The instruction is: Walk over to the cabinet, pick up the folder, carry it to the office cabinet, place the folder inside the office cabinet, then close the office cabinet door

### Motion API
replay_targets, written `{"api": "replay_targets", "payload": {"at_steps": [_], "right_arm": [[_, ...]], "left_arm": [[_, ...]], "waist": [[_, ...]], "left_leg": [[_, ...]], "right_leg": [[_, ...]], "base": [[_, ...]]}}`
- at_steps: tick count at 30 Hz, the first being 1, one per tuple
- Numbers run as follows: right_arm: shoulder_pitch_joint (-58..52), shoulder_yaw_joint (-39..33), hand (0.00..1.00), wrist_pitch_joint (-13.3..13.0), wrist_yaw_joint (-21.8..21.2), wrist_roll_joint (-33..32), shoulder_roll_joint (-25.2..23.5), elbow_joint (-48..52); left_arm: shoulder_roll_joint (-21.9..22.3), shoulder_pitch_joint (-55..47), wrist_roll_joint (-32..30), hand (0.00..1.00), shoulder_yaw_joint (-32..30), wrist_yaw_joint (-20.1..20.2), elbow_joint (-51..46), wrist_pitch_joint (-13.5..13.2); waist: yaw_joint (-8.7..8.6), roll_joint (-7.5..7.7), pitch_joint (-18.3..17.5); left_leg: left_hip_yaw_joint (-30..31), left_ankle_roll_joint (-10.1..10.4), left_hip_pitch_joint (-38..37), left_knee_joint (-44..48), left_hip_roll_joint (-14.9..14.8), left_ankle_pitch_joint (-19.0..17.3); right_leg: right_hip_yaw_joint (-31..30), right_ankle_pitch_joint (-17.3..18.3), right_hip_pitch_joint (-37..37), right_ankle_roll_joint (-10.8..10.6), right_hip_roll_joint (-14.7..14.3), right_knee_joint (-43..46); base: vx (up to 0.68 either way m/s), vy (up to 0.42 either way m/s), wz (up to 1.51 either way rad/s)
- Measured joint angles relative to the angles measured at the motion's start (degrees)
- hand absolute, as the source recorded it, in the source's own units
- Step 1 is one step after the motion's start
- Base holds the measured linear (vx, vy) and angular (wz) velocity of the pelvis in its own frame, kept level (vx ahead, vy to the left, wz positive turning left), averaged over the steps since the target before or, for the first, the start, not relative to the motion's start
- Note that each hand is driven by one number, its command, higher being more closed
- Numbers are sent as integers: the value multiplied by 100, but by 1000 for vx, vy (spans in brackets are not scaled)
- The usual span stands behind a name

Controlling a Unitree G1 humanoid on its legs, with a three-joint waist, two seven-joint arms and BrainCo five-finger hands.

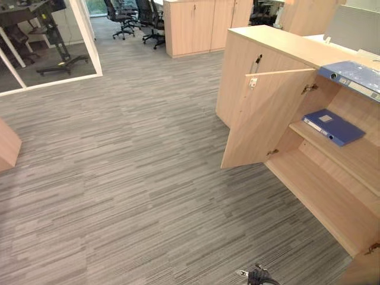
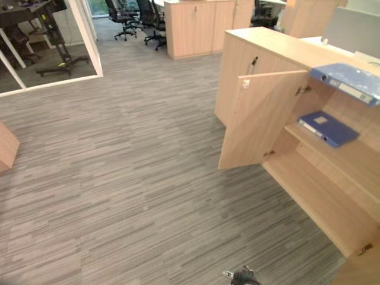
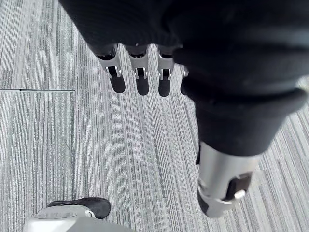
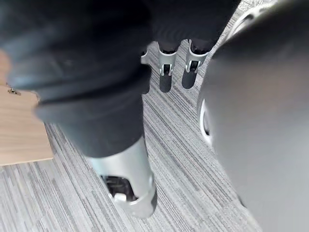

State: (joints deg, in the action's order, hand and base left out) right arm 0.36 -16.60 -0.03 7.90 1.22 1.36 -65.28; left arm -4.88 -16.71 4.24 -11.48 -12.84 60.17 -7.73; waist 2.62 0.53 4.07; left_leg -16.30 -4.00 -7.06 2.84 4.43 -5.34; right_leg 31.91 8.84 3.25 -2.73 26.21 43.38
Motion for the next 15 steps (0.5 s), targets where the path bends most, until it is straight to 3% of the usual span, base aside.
{"api": "replay_targets", "payload": {"at_steps": [1,3,5,7,8,9,12,15], "right_arm": [[30,7,0,-2,0,1,1,2],[183,10,0,-25,0,2,17,68],[251,39,0,-68,1,5,-20,101],[214,39,0,-131,5,5,-57,154],[196,35,0,-135,5,8,-35,161],[211,29,0,-132,4,6,23,216],[111,-43,0,-134,5,6,-35,272],[-114,-281,0,-129,11,1,-51,275]], "left_arm": [[13,16,-3,0,12,2,2,1],[69,180,-7,0,119,8,16,3],[47,294,-8,0,119,31,20,1],[-12,414,-24,0,90,91,44,3],[20,452,-37,0,-2,95,59,8],[143,480,-58,0,-78,98,47,16],[172,579,-134,0,-232,128,-75,59],[225,599,-106,0,-311,131,-234,68]], "waist": [[-7,-32,11],[-10,-223,196],[-3,-197,309],[2,-76,347],[7,24,377],[-39,-141,362],[-88,-114,370],[-168,-72,303]], "left_leg": [[-10,-4,-8,1,-57,-2],[-42,20,-193,-47,-405,-32],[-247,135,-371,-82,-578,-102],[-397,275,-519,-182,-468,-152],[-466,325,-631,-235,-361,-290],[-503,372,-591,-235,-469,-338],[-512,573,-627,-263,-710,-432],[-462,610,-641,115,-1028,-631]], "right_leg": [[32,125,23,-58,-132,-110],[285,524,221,-21,-685,-211],[719,526,451,-22,-879,-316],[1368,183,483,325,-793,-1038],[1553,264,444,717,-775,-1356],[1552,311,471,735,-955,-1469],[1587,541,398,725,-1427,-1742],[1656,706,172,705,-1781,-1961]], "base": [[199,-75,-46],[154,-136,-56],[78,-176,-55],[60,-214,-45],[150,-305,-44],[140,-256,-37],[130,-261,-26],[154,-250,-3]]}}
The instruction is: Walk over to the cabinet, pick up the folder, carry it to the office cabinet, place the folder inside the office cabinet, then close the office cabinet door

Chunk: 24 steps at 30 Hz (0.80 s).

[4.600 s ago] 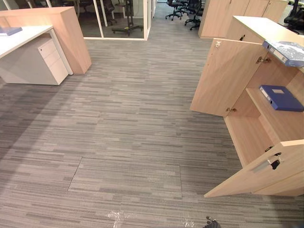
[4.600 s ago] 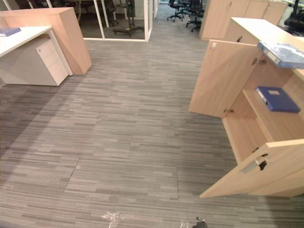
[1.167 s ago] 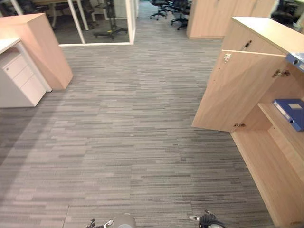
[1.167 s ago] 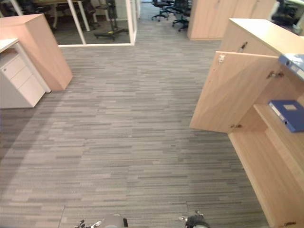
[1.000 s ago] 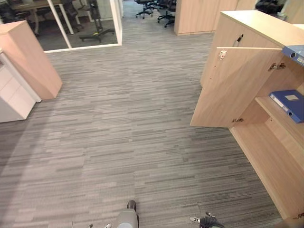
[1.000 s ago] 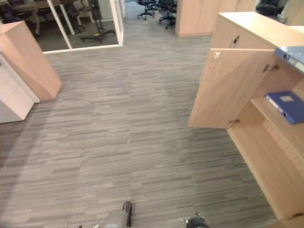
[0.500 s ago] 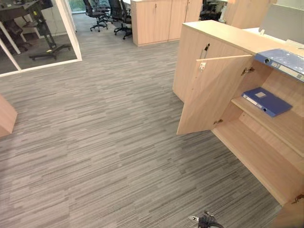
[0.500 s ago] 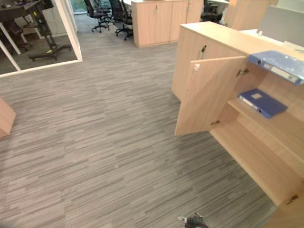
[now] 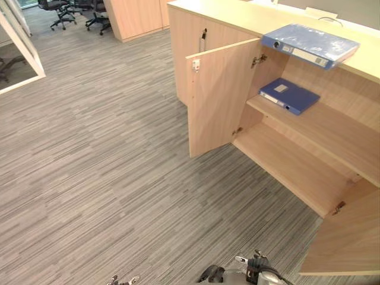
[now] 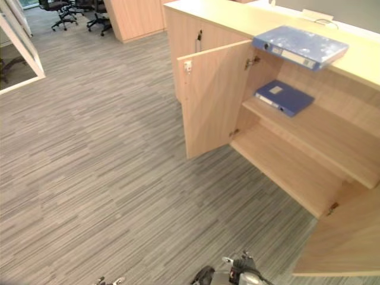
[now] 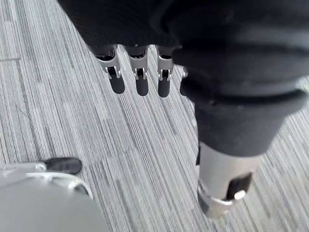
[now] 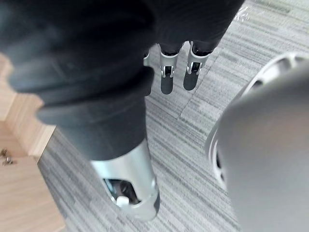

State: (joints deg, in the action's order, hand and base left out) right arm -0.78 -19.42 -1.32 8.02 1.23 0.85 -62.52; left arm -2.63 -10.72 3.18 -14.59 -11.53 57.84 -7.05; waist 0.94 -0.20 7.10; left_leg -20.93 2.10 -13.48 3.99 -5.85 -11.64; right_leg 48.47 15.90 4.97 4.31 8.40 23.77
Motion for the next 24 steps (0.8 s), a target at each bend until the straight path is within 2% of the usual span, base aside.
{"api": "replay_targets", "payload": {"at_steps": [2,4,5,6,7,8,9,11,13,15,16,17,18,19,20,21,22,23,24], "right_arm": [[-110,-187,0,2,0,-8,-37,-1],[-168,-172,0,-6,6,-18,-109,-5],[-167,-167,0,-7,7,-17,-110,-3],[-167,-132,0,-7,10,-25,-104,-26],[-168,-107,0,-7,10,-34,-103,-41],[-148,-23,0,-6,18,-50,-107,-70],[-129,140,0,-7,48,-92,-87,-131],[43,386,0,1,57,-139,-40,-319],[204,649,0,-1,66,-176,15,-363],[453,1004,0,-41,64,-181,5,-375],[484,1066,0,-56,57,-180,3,-377],[518,1156,0,-67,50,-182,6,-378],[535,1211,0,-84,46,-181,11,-380],[536,1212,0,-90,45,-181,8,-380],[537,1209,0,-95,44,-179,0,-408],[538,1195,0,-99,43,-177,-56,-462],[515,1186,0,-99,40,-173,-79,-466],[485,1123,0,-98,37,-171,-93,-465],[484,1049,0,-96,28,-170,-94,-467]], "left_arm": [[3,36,38,0,6,0,-63,-2],[-69,71,48,0,-4,-9,-219,-12],[-72,71,34,0,-16,-13,-247,-17],[-79,47,35,0,-26,-43,-297,-26],[-90,37,42,0,-30,-60,-303,-27],[-108,22,76,0,-31,-74,-323,-29],[-130,24,148,0,-25,-91,-340,-59],[-167,18,181,0,-9,-138,-343,-94],[-135,-77,187,0,18,-194,-343,-100],[-97,-177,214,0,-3,-256,-351,-124],[-97,-186,215,0,-2,-258,-351,-126],[-88,-192,216,0,11,-261,-351,-130],[-85,-192,234,0,23,-259,-339,-137],[-82,-196,249,0,24,-259,-333,-137],[-41,-226,278,0,22,-257,-329,-138],[-104,-234,311,0,11,-254,-318,-136],[-146,-228,310,0,24,-253,-318,-137],[-172,-212,306,0,61,-249,-300,-143],[-173,-197,306,0,71,-248,-262,-142]], "waist": [[-25,32,-37],[-46,131,-108],[-32,132,-107],[10,128,-109],[39,132,-107],[113,138,-101],[171,170,-82],[250,198,12],[355,238,91],[459,247,137],[478,251,139],[489,247,132],[487,235,126],[488,223,118],[511,199,101],[514,268,65],[505,342,31],[503,362,19],[504,349,14]], "left_leg": [[66,15,204,600,-204,-155],[178,150,1054,2682,-674,-374],[224,165,1274,3275,-806,-378],[252,164,1623,4320,-1070,-379],[226,147,1743,4730,-1176,-390],[201,32,1957,5193,-1320,-458],[236,-13,2173,5293,-1325,-533],[404,-38,2484,4985,-1207,-601],[961,-19,2746,4301,-960,-604],[2169,170,2872,2934,-449,-495],[2433,231,2859,2608,-323,-458],[2815,363,2824,2045,-109,-328],[2977,380,2820,1664,13,-116],[2982,380,2808,1540,49,24],[2939,386,2700,1418,100,556],[2771,321,2606,1366,218,895],[2663,265,2561,1328,302,898],[2434,138,2477,1240,426,837],[2319,64,2417,1208,498,807]], "right_leg": [[0,4,-137,4,-226,-271],[-107,-182,-344,98,-618,-822],[-184,-217,-412,112,-733,-943],[-384,-267,-543,143,-943,-1133],[-507,-281,-620,130,-1043,-1218],[-737,-281,-760,84,-1197,-1382],[-967,-301,-842,53,-1264,-1492],[-1343,-347,-945,-6,-1252,-1568],[-1682,-428,-1057,-41,-1235,-1667],[-2142,-501,-1157,-71,-1123,-1715],[-2220,-506,-1189,-86,-1071,-1721],[-2345,-515,-1228,-179,-954,-1753],[-2455,-523,-1308,-326,-854,-1794],[-2523,-533,-1351,-395,-819,-1820],[-2697,-525,-1447,-547,-742,-1853],[-2843,-509,-1487,-733,-550,-1847],[-2887,-538,-1436,-857,-413,-1830],[-2997,-613,-1364,-1069,-187,-1751],[-3035,-657,-1334,-1148,-66,-1709]], "base": [[131,-229,5],[116,-270,-23],[126,-192,-66],[123,-61,-74],[170,-28,-102],[165,8,-102],[149,16,-100],[111,24,-102],[113,59,-110],[156,102,-103],[217,163,-74],[289,231,-52],[315,259,-49],[339,287,-58],[390,348,-66],[392,366,-64],[366,373,-59],[260,297,-48],[294,375,-73]]}}
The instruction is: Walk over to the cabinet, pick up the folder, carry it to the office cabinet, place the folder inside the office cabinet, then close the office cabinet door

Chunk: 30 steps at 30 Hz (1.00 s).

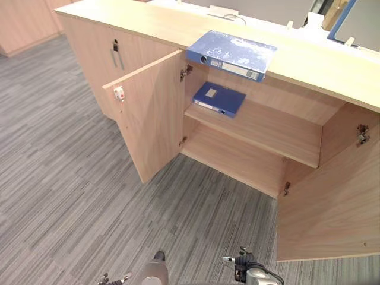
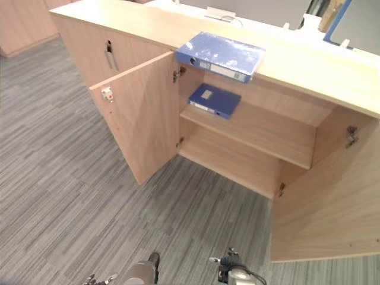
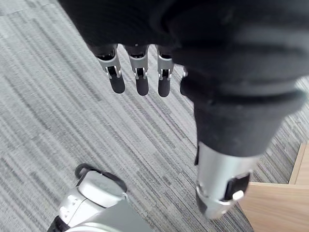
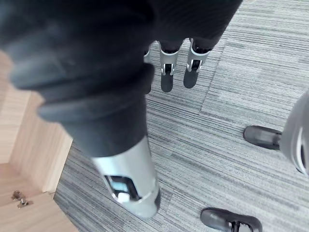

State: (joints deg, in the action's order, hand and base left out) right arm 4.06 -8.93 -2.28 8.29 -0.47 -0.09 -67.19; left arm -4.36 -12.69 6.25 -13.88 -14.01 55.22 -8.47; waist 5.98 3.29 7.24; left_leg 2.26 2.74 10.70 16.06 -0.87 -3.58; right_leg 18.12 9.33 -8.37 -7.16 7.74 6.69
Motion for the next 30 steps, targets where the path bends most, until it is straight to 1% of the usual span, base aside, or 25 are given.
{"api": "replay_targets", "payload": {"at_steps": [2,4,5,7,8,9,10,11,12,13,15,16,17,18,19,20,21,22,23,24,26,27,28,29,30], "right_arm": [[-44,-110,0,27,-53,25,-27,-3],[-153,-253,0,70,-101,155,-29,-2],[-196,-344,0,93,-109,173,-29,-3],[-282,-581,0,116,-133,175,32,61],[-318,-615,0,115,-133,176,57,93],[-374,-708,0,114,-137,173,62,177],[-377,-732,0,113,-137,172,62,208],[-374,-732,0,112,-140,172,58,221],[-365,-731,0,105,-145,172,58,223],[-357,-731,0,105,-145,170,61,223],[-290,-726,0,104,-152,171,94,225],[-276,-725,0,105,-152,169,109,225],[-272,-724,0,105,-151,165,141,222],[-287,-723,0,105,-150,164,158,221],[-326,-724,0,105,-150,165,167,219],[-409,-746,0,104,-150,143,197,218],[-409,-755,0,99,-154,154,288,215],[-412,-792,0,99,-152,151,297,216],[-417,-796,0,98,-149,154,288,217],[-433,-830,0,105,-143,149,269,212],[-474,-1030,0,105,-127,104,217,184],[-488,-1028,0,105,-122,22,210,159],[-491,-1028,0,104,-121,-45,200,135],[-479,-1023,0,104,-117,-63,203,97],[-474,-1019,0,104,-112,-64,208,68]], "left_arm": [[-2,-2,1,0,48,-1,17,1],[-2,39,3,0,109,-3,-32,-1],[0,53,3,0,119,-3,-56,-1],[25,53,6,0,149,-6,-160,-23],[25,50,6,0,170,-6,-159,-24],[34,10,8,0,178,-6,-166,-27],[52,-30,10,0,177,-5,-176,-27],[68,-55,18,0,168,-5,-191,-30],[69,-61,17,0,174,-3,-188,-28],[71,-61,16,0,175,-3,-183,-26],[74,-7,29,0,193,6,-61,-26],[74,20,34,0,192,11,-9,-24],[73,66,69,0,189,45,97,-20],[58,77,73,0,174,81,143,-12],[48,78,69,0,169,97,162,-7],[53,74,51,0,135,126,191,5],[189,40,17,0,7,153,263,14],[235,34,17,0,-58,163,273,21],[273,21,17,0,-126,172,267,24],[291,22,43,0,-201,200,259,25],[289,26,84,0,-208,213,257,27],[278,31,91,0,-208,221,248,26],[267,40,106,0,-206,231,232,27],[261,57,118,0,-205,239,209,28],[265,57,127,0,-204,238,179,28]], "waist": [[-1,-34,-25],[-39,-74,-78],[-46,-91,-90],[-94,-142,-84],[-141,-155,-88],[-157,-173,-121],[-160,-192,-129],[-175,-205,-129],[-204,-218,-130],[-217,-227,-132],[-327,-304,-112],[-347,-323,-97],[-363,-342,-73],[-372,-326,-65],[-380,-307,-67],[-391,-286,-70],[-433,-396,-107],[-464,-448,-114],[-506,-470,-114],[-503,-459,-109],[-506,-444,-117],[-507,-436,-118],[-502,-421,-112],[-464,-411,-105],[-437,-411,-104]], "left_leg": [[-427,-242,-364,-300,282,-53],[-579,-436,-613,-547,488,-93],[-599,-476,-688,-614,539,-94],[-651,-617,-986,-812,686,-115],[-679,-645,-1112,-866,743,-133],[-774,-691,-1286,-977,782,-139],[-829,-715,-1401,-1072,784,-136],[-875,-721,-1498,-1141,770,-134],[-911,-728,-1565,-1195,718,-130],[-923,-732,-1575,-1203,677,-133],[-924,-771,-1610,-1204,427,-165],[-924,-763,-1631,-1208,371,-176],[-923,-716,-1712,-1240,292,-208],[-911,-655,-1773,-1279,299,-258],[-877,-677,-1792,-1263,339,-326],[-785,-615,-1815,-1238,430,-406],[-652,-552,-1818,-1235,354,-456],[-584,-502,-1789,-1220,297,-472],[-498,-427,-1756,-1180,204,-509],[-433,-301,-1734,-1153,80,-517],[-271,-126,-1673,-958,-136,-590],[-264,-11,-1526,-573,-268,-734],[-294,56,-1336,-126,-357,-867],[-383,198,-1039,644,-452,-1015],[-456,250,-877,1084,-512,-1054]], "right_leg": [[-134,-117,71,-208,438,185],[-142,-130,248,-228,732,616],[-142,-130,326,-228,817,827],[-121,-130,649,-215,1135,1780],[-64,-163,780,-139,1284,2199],[181,-230,873,88,1492,2691],[452,-225,932,270,1625,2945],[698,-187,986,302,1663,3094],[860,-45,1078,300,1578,3126],[863,58,1139,261,1450,3104],[883,404,1430,289,791,2928],[943,416,1502,311,650,2859],[1154,397,1582,343,480,2624],[1218,301,1588,493,391,2242],[1222,176,1590,681,400,2016],[1182,-60,1612,949,471,1726],[1314,20,1529,866,374,1601],[1381,50,1494,860,300,1522],[1498,91,1462,865,197,1394],[1643,144,1323,890,31,1225],[1834,158,1083,914,-261,866],[1941,156,907,917,-438,621],[1991,126,786,962,-539,470],[2037,104,626,999,-644,312],[2042,101,533,1004,-685,241]], "base": [[276,428,-77],[174,306,-47],[138,280,-27],[110,271,-12],[101,284,-8],[70,211,-16],[61,188,-28],[36,97,-37],[25,65,-34],[24,23,-30],[-8,-91,-18],[-18,-146,-5],[-47,-143,4],[-55,-149,10],[-38,-168,24],[41,-181,29],[70,-188,32],[89,-215,34],[112,-244,37],[156,-317,41],[160,-275,42],[163,-235,40],[190,-226,33],[149,-143,18],[152,-115,3]]}}
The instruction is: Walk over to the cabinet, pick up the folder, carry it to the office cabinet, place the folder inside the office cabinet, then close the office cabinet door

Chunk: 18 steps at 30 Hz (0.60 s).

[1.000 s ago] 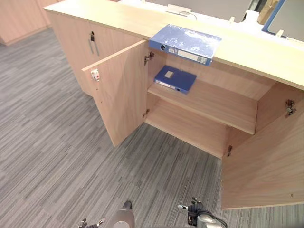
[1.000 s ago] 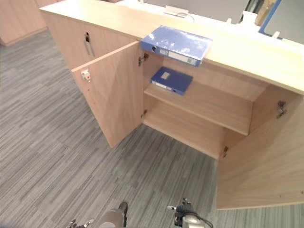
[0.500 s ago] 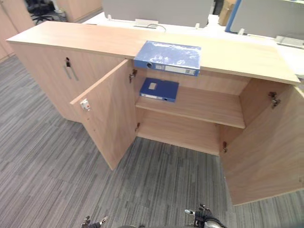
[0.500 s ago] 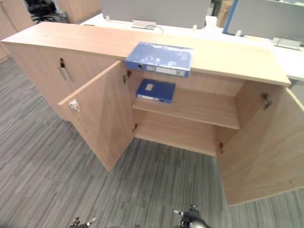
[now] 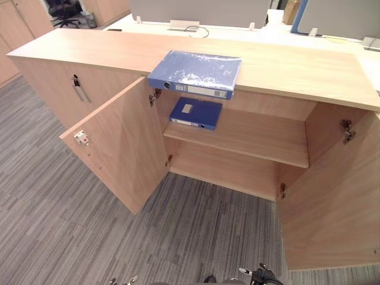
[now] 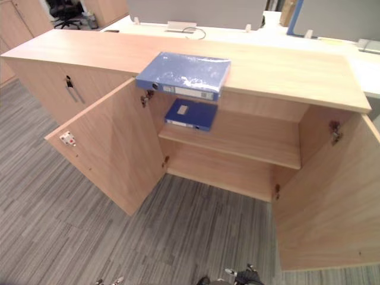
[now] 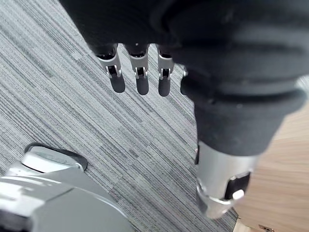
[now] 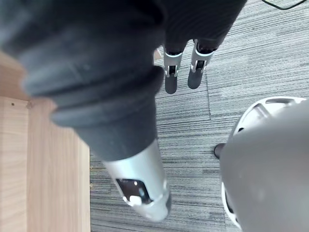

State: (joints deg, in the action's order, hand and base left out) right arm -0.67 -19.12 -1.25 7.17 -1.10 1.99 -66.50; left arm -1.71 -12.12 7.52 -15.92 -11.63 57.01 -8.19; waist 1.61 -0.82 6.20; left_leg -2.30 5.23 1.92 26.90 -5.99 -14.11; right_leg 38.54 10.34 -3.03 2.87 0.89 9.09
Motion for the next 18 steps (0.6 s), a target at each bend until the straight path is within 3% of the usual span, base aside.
{"api": "replay_targets", "payload": {"at_steps": [3,5,8,10,11,13,15,18], "right_arm": [[54,202,0,2,37,-3,32,-80],[209,293,0,2,98,-5,80,-126],[551,302,0,-1,136,-2,96,-178],[631,352,0,-11,136,1,69,-172],[585,360,0,-15,135,0,74,-160],[536,416,0,-14,136,0,38,-162],[543,454,0,-6,132,-4,-172,-165],[587,285,0,-7,124,0,-216,-161]], "left_arm": [[-43,55,49,0,29,-26,-87,-9],[-55,63,128,0,55,-42,-85,-14],[-60,100,137,0,56,-48,-112,-24],[-83,130,184,0,56,-49,-136,-33],[-74,99,204,0,54,-53,-121,-38],[-73,69,208,0,48,-42,-102,-40],[-271,157,204,0,-12,-43,-70,-40],[-254,169,203,0,-108,-43,2,-14]], "waist": [[144,13,14],[206,18,44],[300,46,98],[345,94,177],[392,78,183],[403,89,204],[398,494,299],[406,517,304]], "left_leg": [[-616,-16,797,2305,-518,-60],[-843,-130,1066,2542,-603,-173],[-942,-285,1360,1680,-388,-327],[-782,-252,1419,790,-153,-229],[-460,-316,1376,-346,10,548],[-309,-327,1355,-639,43,1465],[-382,-407,1193,-1029,400,1539],[-540,-560,968,-1342,708,1515]], "right_leg": [[-131,-18,-434,19,-195,-180],[-359,-34,-575,45,-195,-183],[-711,-46,-718,52,-21,-159],[-867,-68,-882,2,146,-156],[-1031,-17,-997,-256,224,-191],[-1143,136,-1093,-531,252,-190],[-1252,24,-990,-679,631,-210],[-1366,-188,-1024,-903,956,-269]], "base": [[185,-95,-24],[266,-48,-45],[270,65,-60],[276,178,-63],[248,223,-51],[245,209,-29],[279,235,0],[198,206,-14]]}}
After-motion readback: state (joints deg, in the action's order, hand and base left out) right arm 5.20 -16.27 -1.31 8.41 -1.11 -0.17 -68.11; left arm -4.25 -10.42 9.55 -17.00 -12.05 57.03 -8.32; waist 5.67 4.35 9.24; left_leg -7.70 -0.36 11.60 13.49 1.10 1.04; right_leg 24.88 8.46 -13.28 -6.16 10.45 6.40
